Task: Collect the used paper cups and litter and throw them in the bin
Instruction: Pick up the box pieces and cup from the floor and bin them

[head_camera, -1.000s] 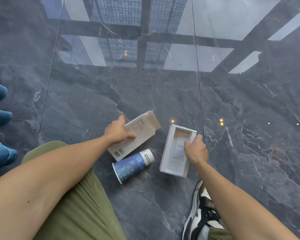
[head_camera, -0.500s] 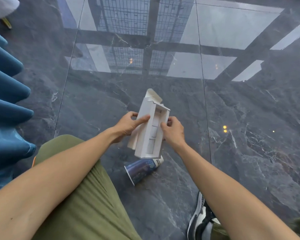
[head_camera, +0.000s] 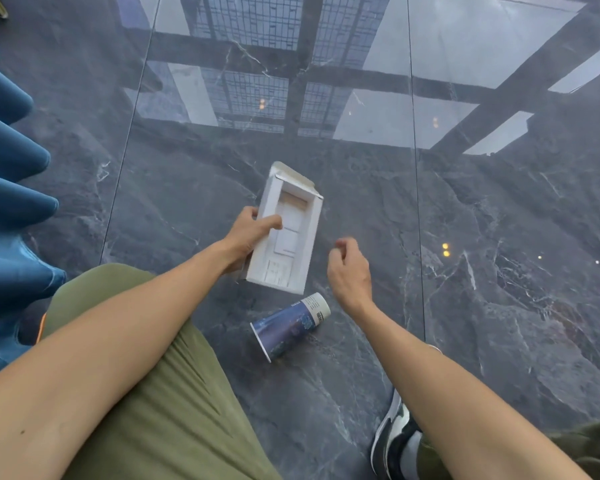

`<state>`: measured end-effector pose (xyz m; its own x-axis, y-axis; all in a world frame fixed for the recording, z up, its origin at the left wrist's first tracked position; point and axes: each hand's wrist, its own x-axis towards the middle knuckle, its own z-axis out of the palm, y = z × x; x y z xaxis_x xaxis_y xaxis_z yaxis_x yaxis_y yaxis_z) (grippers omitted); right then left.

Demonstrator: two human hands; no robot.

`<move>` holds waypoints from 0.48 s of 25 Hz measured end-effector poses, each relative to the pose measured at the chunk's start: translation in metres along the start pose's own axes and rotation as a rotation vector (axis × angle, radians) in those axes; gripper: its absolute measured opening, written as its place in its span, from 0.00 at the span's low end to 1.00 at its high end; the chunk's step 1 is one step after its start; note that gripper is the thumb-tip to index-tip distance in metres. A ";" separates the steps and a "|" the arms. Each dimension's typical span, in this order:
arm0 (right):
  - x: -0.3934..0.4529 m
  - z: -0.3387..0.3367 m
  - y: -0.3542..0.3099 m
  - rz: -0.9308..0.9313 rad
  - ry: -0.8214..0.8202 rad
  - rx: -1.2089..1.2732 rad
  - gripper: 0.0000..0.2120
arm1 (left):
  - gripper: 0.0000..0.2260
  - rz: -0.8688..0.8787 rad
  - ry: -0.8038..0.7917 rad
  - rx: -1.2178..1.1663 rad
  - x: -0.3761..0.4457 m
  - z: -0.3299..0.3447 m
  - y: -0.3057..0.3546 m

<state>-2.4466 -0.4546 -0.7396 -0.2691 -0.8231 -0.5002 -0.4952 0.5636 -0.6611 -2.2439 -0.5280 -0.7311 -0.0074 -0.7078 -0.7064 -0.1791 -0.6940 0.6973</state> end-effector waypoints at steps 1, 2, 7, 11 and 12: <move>-0.007 0.001 0.017 -0.068 -0.034 -0.166 0.24 | 0.21 0.003 0.052 -0.021 0.004 -0.001 0.000; -0.014 0.003 0.033 -0.172 -0.135 -0.355 0.29 | 0.21 0.011 0.099 -0.026 0.006 -0.002 0.001; -0.029 0.039 0.072 -0.641 -0.639 -1.083 0.49 | 0.24 0.067 0.143 0.018 0.011 0.000 0.009; -0.026 0.062 0.077 -0.683 -0.562 -1.169 0.47 | 0.26 0.093 0.128 0.044 0.012 0.009 0.018; -0.025 0.065 0.078 -0.689 -0.530 -1.160 0.47 | 0.26 0.100 0.122 0.043 0.013 0.012 0.020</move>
<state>-2.4244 -0.3859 -0.8153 0.4982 -0.6351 -0.5903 -0.8443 -0.5102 -0.1637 -2.2597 -0.5495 -0.7273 0.0916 -0.7858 -0.6116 -0.2252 -0.6146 0.7560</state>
